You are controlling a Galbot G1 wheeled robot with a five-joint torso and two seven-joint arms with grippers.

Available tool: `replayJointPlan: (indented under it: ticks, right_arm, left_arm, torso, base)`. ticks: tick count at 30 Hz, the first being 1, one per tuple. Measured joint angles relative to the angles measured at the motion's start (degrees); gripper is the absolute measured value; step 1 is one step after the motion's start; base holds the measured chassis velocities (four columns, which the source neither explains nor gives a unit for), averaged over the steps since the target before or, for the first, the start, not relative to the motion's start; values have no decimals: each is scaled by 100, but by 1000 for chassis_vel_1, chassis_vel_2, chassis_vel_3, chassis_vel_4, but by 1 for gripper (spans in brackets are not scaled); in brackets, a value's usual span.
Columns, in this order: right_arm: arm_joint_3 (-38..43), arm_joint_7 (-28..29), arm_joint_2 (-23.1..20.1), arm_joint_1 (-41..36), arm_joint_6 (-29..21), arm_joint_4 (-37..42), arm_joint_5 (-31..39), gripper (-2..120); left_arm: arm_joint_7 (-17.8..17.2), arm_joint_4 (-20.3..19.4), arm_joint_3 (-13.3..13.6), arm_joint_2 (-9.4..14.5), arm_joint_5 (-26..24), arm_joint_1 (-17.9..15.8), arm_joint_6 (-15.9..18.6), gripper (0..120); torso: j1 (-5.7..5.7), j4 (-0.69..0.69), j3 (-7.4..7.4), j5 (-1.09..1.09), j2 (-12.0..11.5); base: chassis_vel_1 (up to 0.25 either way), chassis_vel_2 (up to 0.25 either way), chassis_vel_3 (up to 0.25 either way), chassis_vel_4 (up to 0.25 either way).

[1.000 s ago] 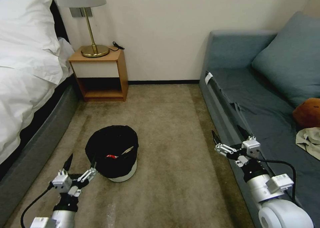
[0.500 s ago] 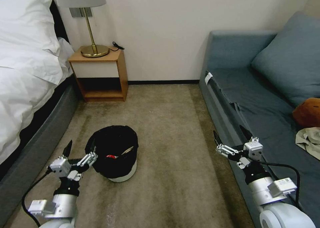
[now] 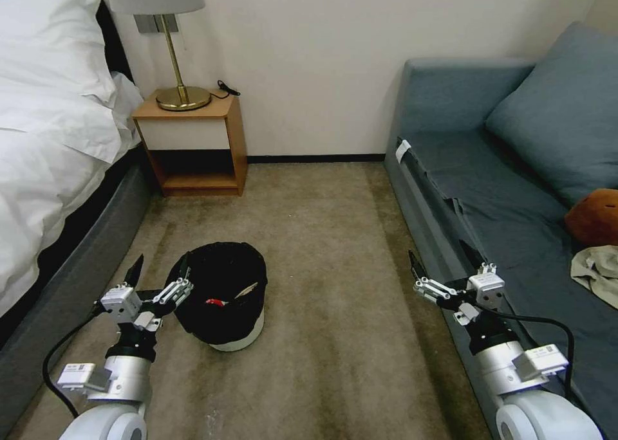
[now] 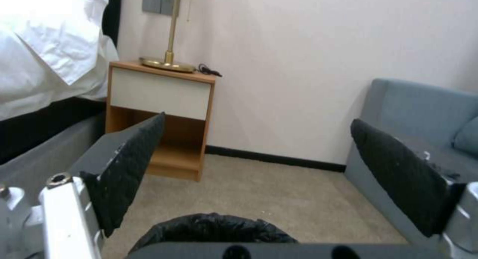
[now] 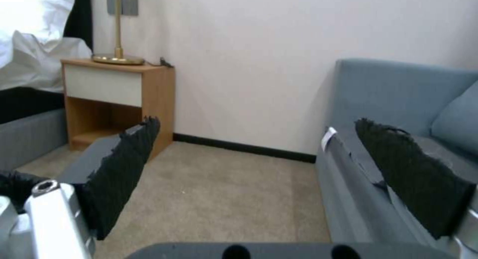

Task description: Pick up the trash bin, then pick up the garbage on the floor and place it into the trash bin.

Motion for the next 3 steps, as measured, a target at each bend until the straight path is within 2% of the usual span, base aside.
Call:
replayJointPlan:
  ticks: [3]
  right_arm:
    - [1,3,0,1,-5,0,-1,100]
  left_arm:
    - [3,1,0,0,2,0,1,100]
  torso:
    - [0,0,0,0,0]
  base:
    - [0,0,0,0]
